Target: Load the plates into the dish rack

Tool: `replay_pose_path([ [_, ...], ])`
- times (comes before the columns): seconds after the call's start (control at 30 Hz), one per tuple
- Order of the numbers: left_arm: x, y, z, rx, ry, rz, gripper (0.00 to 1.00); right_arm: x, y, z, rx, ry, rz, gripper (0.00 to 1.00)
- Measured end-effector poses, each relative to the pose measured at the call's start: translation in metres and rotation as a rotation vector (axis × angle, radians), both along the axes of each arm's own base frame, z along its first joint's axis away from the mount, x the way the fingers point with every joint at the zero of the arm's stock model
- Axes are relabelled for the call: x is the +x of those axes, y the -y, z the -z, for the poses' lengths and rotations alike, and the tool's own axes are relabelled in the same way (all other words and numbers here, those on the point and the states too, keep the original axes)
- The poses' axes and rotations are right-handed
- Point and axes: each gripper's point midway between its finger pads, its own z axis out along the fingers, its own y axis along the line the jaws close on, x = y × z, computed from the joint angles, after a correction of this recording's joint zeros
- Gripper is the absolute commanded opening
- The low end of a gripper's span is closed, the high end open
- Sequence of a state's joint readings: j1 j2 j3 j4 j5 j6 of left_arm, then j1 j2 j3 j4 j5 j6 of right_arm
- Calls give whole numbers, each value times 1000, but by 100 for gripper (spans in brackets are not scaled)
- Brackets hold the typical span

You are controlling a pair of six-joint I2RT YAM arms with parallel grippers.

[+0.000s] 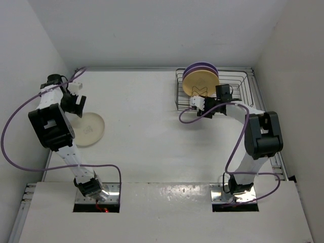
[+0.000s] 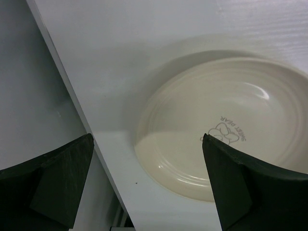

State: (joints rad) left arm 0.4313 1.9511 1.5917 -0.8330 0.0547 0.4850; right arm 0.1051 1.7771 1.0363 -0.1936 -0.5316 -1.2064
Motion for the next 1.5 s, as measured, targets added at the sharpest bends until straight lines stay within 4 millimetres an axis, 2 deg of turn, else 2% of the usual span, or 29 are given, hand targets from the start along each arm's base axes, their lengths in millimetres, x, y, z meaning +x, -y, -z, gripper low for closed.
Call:
replay_pose_path([
  [0.07,-5,-2,3,-6,-19,3,100,2,7,2,-11,7,25,57],
  [0.17,-10,-3,12,-18,-49,5,98,6,12,0,-17,19,59,63],
  [0.3,-18,-6,31,-40,-108,-12,88,9,15,-16,6,48,99,66],
  [0.37,-25,-10,46,-53,-145,-33,77,13,14,-31,22,86,107,67],
  [0.47,-38,-18,69,-81,-204,-76,55,18,10,-59,53,154,121,70],
  [0.5,-44,-19,70,-96,-219,-89,48,19,9,-67,66,168,126,72],
  [0.53,-47,-21,71,-101,-221,-99,28,18,7,-74,80,178,128,72],
  [0.6,-50,-21,71,-118,-224,-100,0,18,5,-89,110,200,142,81],
  [0.67,-49,-18,64,-142,-199,-98,0,17,1,-102,145,213,157,93],
  [0.73,-50,-10,59,-182,-188,-90,0,16,-3,-117,201,219,186,97],
  [0.83,-44,6,49,-235,-179,-63,0,12,-15,-138,324,174,230,93],
  [0.9,-25,20,30,-238,-136,-15,0,9,-29,-156,439,99,252,88],
  [0.97,9,46,-5,-192,-39,79,0,13,-50,-185,564,28,252,83],
  [1.0,31,66,-26,-156,23,147,0,15,-61,-199,624,-8,250,80],
  [1.03,51,90,-49,-127,91,220,0,18,-73,-212,671,-27,237,78],
  [1.1,84,164,-99,-84,244,407,0,21,-104,-228,747,-94,206,78],
  [1.17,93,236,-137,-75,352,573,0,19,-133,-226,782,-162,182,78],
  [1.2,90,275,-152,-85,391,658,0,16,-148,-220,791,-207,177,80],
  [1.27,76,335,-170,-111,434,788,0,8,-173,-201,793,-303,179,80],
  [1.3,68,353,-173,-122,437,831,0,4,-182,-191,789,-350,184,79],
  [1.37,58,369,-173,-131,427,869,0,3,-194,-176,780,-425,205,75],
  [1.5,47,369,-166,-136,374,881,0,7,-194,-165,766,-466,255,62],
])
